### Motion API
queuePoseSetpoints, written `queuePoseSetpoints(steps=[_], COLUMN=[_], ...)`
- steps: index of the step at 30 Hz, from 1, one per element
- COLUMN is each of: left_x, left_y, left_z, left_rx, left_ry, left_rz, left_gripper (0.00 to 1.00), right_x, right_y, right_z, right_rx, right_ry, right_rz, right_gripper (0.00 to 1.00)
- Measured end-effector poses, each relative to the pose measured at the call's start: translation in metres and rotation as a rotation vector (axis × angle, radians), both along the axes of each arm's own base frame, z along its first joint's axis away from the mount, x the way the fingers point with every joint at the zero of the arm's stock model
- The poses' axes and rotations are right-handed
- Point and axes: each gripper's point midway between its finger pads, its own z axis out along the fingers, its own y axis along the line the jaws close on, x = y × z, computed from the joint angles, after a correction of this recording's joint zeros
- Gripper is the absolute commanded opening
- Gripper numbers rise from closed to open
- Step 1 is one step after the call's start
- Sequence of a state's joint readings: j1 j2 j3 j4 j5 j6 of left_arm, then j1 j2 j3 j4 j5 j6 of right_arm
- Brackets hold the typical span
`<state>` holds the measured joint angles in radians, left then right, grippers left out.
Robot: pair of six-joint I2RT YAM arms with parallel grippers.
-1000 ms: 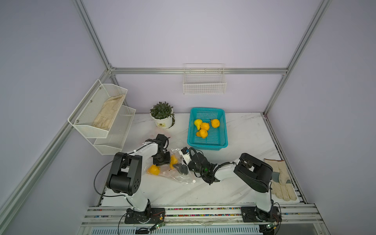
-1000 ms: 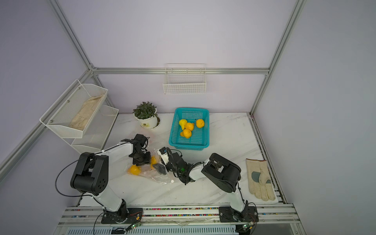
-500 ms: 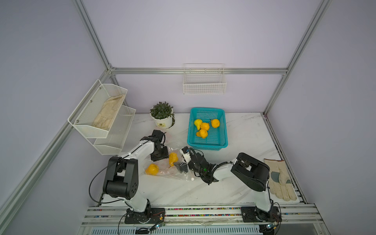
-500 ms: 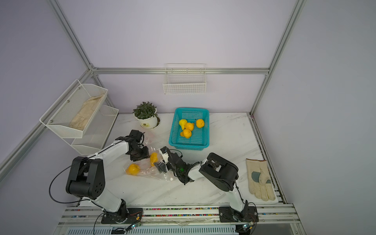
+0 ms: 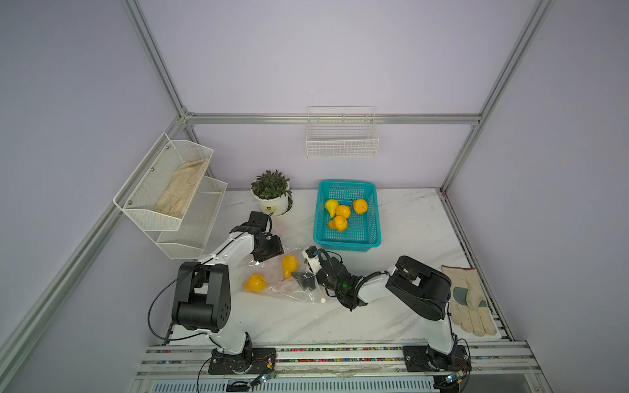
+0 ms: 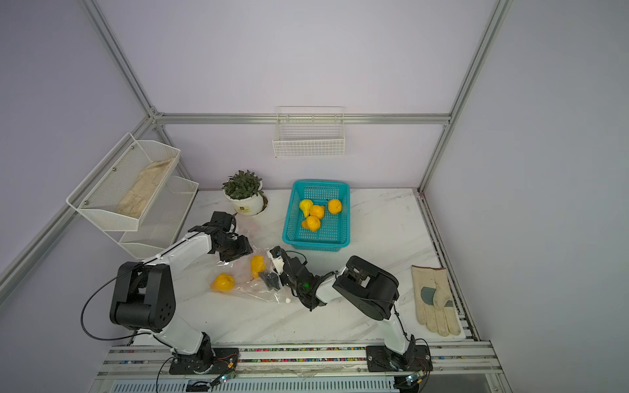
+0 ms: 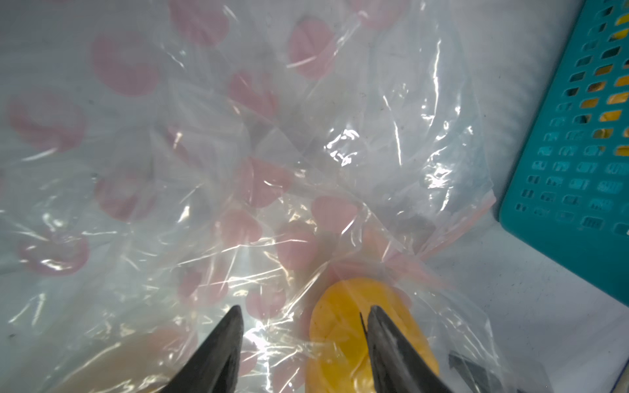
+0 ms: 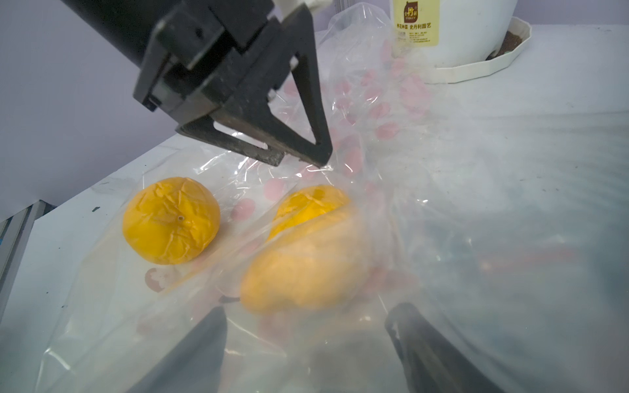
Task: Open the zip-top bag and take out the pear
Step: Pick up the pear from the zipper food storage bag.
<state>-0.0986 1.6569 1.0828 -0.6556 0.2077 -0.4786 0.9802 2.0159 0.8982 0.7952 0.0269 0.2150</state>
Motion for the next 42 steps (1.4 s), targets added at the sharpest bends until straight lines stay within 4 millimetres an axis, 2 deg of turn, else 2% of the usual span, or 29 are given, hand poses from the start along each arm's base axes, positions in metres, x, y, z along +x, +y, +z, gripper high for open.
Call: queuePoseSetpoints(steps=[6, 12, 14, 25, 34, 36, 40, 42], left_x=[-0.007, -0.02, -0.023, -0.025, -0.025, -0.025, -0.023, -0.022], left_y=[-0.028, -0.051, -0.054, -0.061, -0.059, -0.059, -0.057, -0.055], left_z=[-0.026, -0.032, -0.033, -0.034, -0.036, -0.037, -0.038, -0.039], left_rx=[-0.121, -0.176, -0.19, -0.217, -0.198, -0.192, -0.182, -0.173], left_ry=[0.086, 0.106, 0.105, 0.091, 0.09, 0.089, 0.085, 0.082], left_rz=[-0.072, -0.145, -0.155, -0.166, -0.16, -0.154, -0.14, -0.131], left_gripper=[0.55, 0.48, 0.45, 0.42, 0.38, 0.37, 0.36, 0.36], right_x=[0.004, 0.01, 0.011, -0.007, -0.024, -0.027, -0.032, -0.034], right_y=[0.003, 0.006, 0.008, 0.031, 0.031, 0.027, 0.018, 0.012], right_z=[0.005, 0.0, -0.006, -0.036, -0.04, -0.038, -0.035, -0.033], right_rx=[0.002, -0.029, -0.041, -0.102, -0.134, -0.14, -0.159, -0.168], right_ry=[-0.004, 0.019, 0.038, 0.149, 0.158, 0.156, 0.163, 0.166], right_rz=[-0.007, -0.033, -0.033, 0.111, 0.216, 0.219, 0.215, 0.209], right_gripper=[0.84, 0.91, 0.97, 0.97, 0.74, 0.64, 0.54, 0.43])
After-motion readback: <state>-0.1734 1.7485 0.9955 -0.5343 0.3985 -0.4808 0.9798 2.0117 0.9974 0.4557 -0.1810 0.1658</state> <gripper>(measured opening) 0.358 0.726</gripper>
